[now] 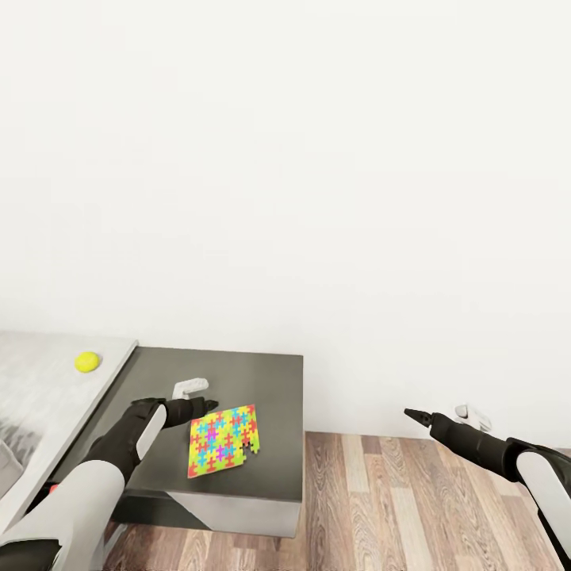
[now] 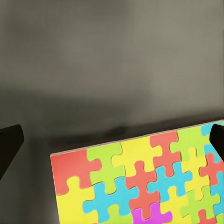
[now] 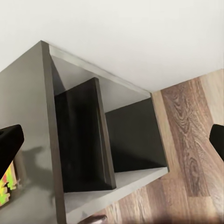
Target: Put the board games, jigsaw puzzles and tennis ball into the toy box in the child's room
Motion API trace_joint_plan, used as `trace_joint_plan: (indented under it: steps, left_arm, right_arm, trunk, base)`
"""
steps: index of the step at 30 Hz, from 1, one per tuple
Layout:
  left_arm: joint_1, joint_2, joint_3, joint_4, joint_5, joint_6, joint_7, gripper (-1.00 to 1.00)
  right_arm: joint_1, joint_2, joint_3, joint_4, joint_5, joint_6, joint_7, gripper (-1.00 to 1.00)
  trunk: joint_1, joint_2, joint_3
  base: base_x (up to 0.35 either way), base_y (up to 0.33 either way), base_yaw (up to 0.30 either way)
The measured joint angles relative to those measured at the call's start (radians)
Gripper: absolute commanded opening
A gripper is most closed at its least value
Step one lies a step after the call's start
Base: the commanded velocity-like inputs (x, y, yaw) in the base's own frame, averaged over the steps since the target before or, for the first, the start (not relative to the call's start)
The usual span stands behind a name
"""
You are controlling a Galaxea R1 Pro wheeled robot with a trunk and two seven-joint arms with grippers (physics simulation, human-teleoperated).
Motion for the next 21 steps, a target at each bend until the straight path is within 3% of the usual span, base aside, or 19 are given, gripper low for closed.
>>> trace_joint_plan:
  steps: [21]
  left_arm:
    - [0.0,0.0,0.0,0.0,0.0,0.0,0.001,1.0]
  right_arm:
    - [0.0,0.0,0.0,0.003,0.0,0.0,0.0,1.0]
  trunk:
    - [0.0,0.0,-0.034]
  base:
    - [0.0,-0.014,0.0]
